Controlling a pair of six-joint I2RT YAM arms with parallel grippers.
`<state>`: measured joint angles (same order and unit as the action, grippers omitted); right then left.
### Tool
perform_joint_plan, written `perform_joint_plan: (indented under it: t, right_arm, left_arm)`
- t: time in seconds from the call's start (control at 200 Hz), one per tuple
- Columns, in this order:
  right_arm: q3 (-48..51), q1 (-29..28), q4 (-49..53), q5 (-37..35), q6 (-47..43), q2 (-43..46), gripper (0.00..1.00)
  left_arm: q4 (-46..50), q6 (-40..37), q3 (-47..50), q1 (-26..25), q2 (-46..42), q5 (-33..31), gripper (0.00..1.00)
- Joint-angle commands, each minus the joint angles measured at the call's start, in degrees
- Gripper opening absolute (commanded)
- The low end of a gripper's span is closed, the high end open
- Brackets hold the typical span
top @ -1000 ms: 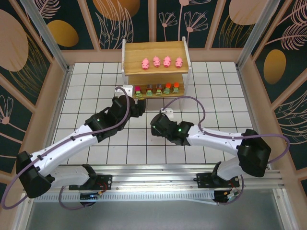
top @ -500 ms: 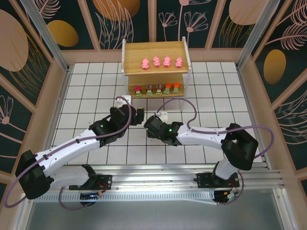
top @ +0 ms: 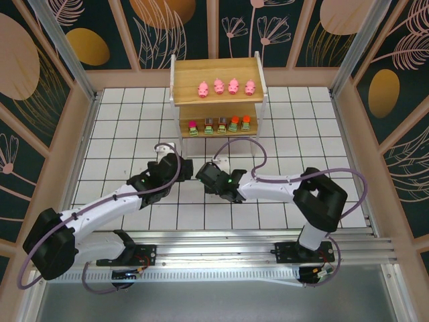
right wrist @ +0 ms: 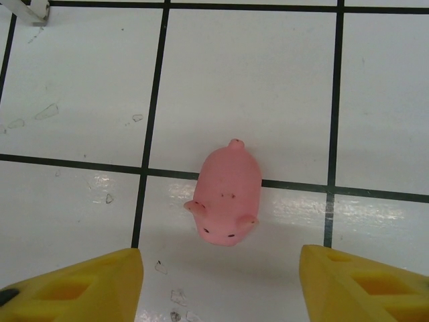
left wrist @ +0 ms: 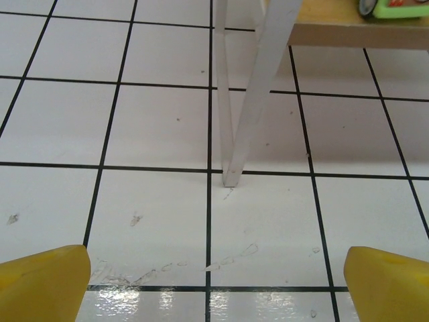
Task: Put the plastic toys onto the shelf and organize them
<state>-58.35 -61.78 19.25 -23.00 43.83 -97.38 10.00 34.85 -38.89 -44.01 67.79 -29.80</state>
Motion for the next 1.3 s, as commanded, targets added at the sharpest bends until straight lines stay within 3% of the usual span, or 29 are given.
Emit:
perform_joint_plan:
  t: [0.0,0.526,1.291]
  right_arm:
    - [-1.67,0.68,-0.83,-0.53,0.56,-1.91,0.60]
    - [-3.08,2.80,-2.11,1.20,-0.28,-6.49,0.52]
    - [-4.83,3.33,-2.47,0.64,-1.11,-9.61,0.41]
  left_arm:
    - [-3.46,1.19,1.59,0.83,-0.72,0.42,0.97]
    - [-9.10,0.03,6.06,2.88,1.38,4.91,0.97]
    - [-10.97,-1.34,8.00,3.32,2.86,6.27,0.97]
